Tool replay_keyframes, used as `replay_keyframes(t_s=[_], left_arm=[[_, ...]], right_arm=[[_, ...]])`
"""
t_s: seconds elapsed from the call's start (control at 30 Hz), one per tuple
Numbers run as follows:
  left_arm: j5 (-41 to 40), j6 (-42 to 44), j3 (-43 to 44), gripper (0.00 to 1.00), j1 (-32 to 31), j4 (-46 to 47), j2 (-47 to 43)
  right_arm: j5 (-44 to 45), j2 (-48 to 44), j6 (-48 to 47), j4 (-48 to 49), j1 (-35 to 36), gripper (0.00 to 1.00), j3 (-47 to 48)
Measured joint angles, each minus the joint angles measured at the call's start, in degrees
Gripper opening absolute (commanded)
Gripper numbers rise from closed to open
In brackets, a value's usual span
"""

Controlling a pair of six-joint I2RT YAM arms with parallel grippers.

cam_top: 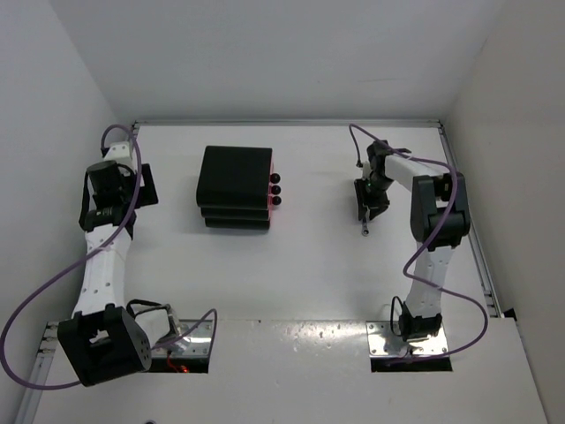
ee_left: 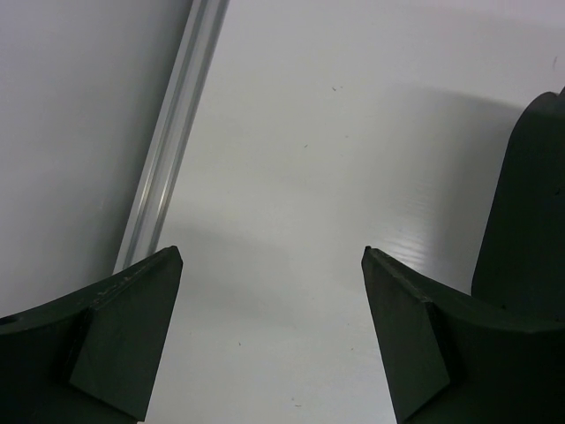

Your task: Sort the tools into containers

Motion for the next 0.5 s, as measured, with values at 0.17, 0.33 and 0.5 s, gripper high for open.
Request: replay_keyframes(t_s=[0.17, 0.33, 0.5], left_arm=[[2.1, 0.0, -0.4, 0.9, 1.1, 0.5, 1.0], [3.2, 0.2, -0.8, 0.9, 1.4, 0.8, 2.3], [3.4, 0.7, -0.8, 0.9, 2.2, 1.0, 2.9]], right_arm=[[0.4, 1.2, 0.2, -0.3, 0.0, 0.38, 1.1], [0.8, 2.3, 0.4, -1.0, 0.0, 0.36, 2.4], [1.6, 2.9, 0.8, -1.5, 0.1, 0.31, 3.1]])
